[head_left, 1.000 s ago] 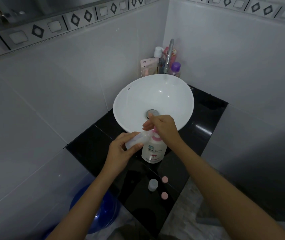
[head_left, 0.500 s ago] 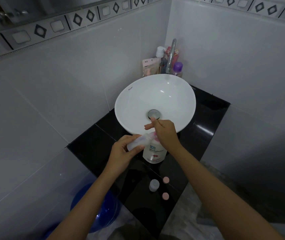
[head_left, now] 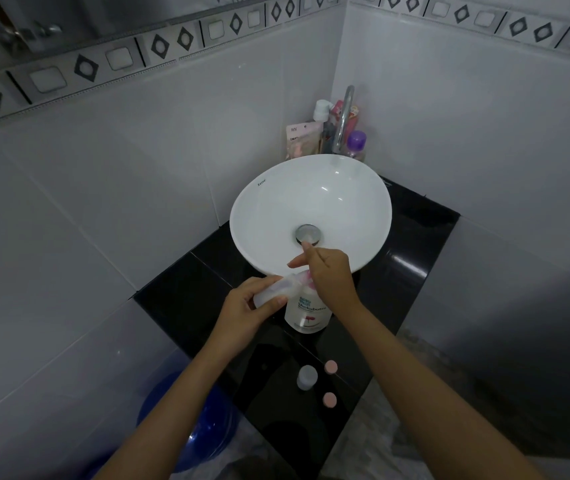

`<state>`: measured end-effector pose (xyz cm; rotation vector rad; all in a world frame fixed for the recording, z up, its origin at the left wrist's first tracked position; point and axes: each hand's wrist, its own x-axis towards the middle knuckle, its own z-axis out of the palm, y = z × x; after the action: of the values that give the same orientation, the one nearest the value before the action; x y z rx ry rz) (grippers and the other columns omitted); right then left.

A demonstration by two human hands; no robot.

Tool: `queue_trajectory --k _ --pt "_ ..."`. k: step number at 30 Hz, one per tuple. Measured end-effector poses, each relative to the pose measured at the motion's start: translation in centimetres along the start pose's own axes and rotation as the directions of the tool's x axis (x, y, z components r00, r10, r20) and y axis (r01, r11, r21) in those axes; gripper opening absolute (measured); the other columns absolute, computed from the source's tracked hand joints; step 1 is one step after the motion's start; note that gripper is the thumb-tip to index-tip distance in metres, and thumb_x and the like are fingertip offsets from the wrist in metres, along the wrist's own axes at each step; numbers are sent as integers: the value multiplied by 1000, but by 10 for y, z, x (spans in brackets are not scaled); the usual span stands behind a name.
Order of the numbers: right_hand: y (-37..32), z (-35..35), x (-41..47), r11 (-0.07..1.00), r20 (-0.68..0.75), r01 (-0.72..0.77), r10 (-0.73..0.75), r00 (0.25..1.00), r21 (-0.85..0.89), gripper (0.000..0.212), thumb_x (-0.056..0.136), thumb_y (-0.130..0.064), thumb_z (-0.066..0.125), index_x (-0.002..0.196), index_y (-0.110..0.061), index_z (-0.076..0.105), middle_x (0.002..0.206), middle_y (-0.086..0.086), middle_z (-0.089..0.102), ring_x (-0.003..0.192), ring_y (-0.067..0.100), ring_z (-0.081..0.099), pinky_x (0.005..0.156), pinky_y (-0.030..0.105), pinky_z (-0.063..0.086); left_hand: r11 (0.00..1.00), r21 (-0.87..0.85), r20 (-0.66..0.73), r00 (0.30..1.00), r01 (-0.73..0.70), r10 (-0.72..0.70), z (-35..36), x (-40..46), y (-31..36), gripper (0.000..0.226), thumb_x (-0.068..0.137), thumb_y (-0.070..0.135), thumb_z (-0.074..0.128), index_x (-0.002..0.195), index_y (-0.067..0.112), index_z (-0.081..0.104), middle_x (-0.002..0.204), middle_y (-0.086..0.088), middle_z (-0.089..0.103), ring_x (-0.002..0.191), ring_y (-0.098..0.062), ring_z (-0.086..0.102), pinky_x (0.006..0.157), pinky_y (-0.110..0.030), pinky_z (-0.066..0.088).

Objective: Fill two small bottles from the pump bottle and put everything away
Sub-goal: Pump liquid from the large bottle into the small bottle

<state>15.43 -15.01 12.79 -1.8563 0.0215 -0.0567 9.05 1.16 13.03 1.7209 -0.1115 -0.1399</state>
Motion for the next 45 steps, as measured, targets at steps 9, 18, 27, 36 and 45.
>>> queue_trajectory --k 9,18,27,36,45 --pt "-17 -7 6 998 13 58 -58 998 9 40 97 -25 48 75 -4 75 70 2 72 68 4 67 66 9 49 999 -25 -2 999 -35 35 -2 1 8 34 75 40 63 109 37 63 105 6 64 95 4 61 78 -8 47" --pt "-6 -4 -1 999 30 11 -10 999 -43 42 96 -24 49 71 -4 75 45 -17 61 50 -3 57 57 17 42 1000 20 19 1000 1 -1 -1 1 1 27 86 18 64 109 33 64 103 3 64 89 6 61 75 -7 47" --pt "-13 -6 5 998 15 51 -51 999 -20 41 97 -25 47 73 -5 75 58 -13 68 59 -4 62 58 5 44 1000 -28 8 1000 -5 5 -3 3 9 28 84 22 65 111 30 64 106 5 65 94 6 61 77 -6 47" --pt "-9 -5 3 998 42 -8 10 999 -68 39 96 -27 49 73 -8 75 59 -13 66 55 -4 60 57 16 46 1000 13 23 1000 18 -19 -3 3 4 29 87 15 64 115 21 64 107 -2 64 90 6 61 75 -7 47" --pt "-12 -6 3 1000 26 10 -10 1000 -25 43 97 -27 46 72 -8 75 49 -18 63 52 -4 58 55 15 43 1000 -11 22 1000 10 -9 -4 4 8 29 87 14 63 115 21 63 113 0 64 96 8 61 79 -6 47"
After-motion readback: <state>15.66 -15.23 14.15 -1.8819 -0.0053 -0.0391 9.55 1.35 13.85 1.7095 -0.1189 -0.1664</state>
